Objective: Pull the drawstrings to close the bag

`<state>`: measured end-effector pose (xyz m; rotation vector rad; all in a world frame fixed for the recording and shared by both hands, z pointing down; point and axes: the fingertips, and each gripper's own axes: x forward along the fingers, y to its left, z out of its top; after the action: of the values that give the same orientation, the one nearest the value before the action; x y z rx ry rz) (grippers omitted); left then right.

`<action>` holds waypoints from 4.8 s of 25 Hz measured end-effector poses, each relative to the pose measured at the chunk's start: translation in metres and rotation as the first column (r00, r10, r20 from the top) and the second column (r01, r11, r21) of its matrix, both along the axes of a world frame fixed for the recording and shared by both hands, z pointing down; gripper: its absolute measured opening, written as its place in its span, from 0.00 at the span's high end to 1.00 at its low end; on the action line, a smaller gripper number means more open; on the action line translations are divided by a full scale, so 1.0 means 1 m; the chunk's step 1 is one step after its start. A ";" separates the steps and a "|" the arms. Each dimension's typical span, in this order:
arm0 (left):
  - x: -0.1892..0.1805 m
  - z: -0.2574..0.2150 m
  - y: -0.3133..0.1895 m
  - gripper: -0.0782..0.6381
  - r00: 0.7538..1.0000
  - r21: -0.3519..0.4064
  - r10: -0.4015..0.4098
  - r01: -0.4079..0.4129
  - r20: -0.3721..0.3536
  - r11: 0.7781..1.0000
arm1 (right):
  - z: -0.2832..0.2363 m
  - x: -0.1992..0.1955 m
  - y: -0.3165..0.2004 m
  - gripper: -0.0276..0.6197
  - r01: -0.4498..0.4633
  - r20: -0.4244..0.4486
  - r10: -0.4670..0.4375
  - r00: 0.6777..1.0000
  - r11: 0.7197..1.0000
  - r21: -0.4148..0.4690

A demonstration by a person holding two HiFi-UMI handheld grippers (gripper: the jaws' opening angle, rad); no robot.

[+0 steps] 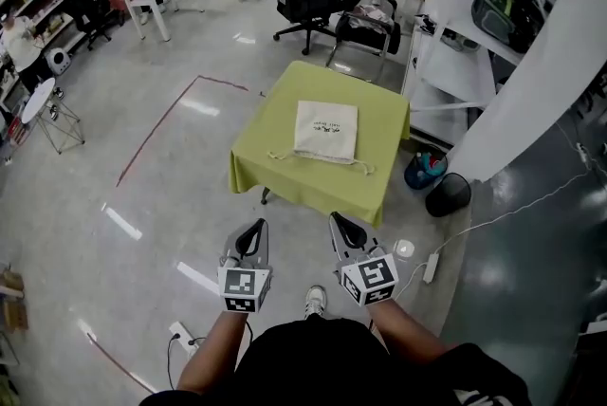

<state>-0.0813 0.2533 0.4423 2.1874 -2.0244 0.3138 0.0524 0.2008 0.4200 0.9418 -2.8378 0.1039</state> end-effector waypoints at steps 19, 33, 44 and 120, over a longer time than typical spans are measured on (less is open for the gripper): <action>-0.021 0.033 -0.111 0.88 1.000 -0.068 -0.011 0.010 -0.018 0.998 | 0.032 0.001 -0.113 0.95 -0.035 -0.005 0.035 0.999 0.997 -0.075; -0.063 0.055 -0.224 0.88 0.981 -0.122 0.196 -0.196 -0.012 0.973 | 0.036 -0.057 -0.194 0.95 -0.169 -0.057 0.164 0.985 0.980 -0.101; -0.079 0.084 -0.258 0.88 0.942 -0.187 0.333 -0.337 -0.054 0.923 | 0.065 -0.072 -0.224 0.95 -0.315 -0.142 0.298 0.944 0.941 -0.123; -0.109 0.306 -0.332 0.84 0.853 -0.605 0.356 -0.060 0.382 0.794 | 0.269 0.019 -0.258 0.95 -0.376 -0.306 0.255 0.917 0.808 -0.454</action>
<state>-0.1905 -0.0783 0.7479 2.0464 -1.5306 1.4277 0.0719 -0.0569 0.6887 1.1907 -2.2322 0.6934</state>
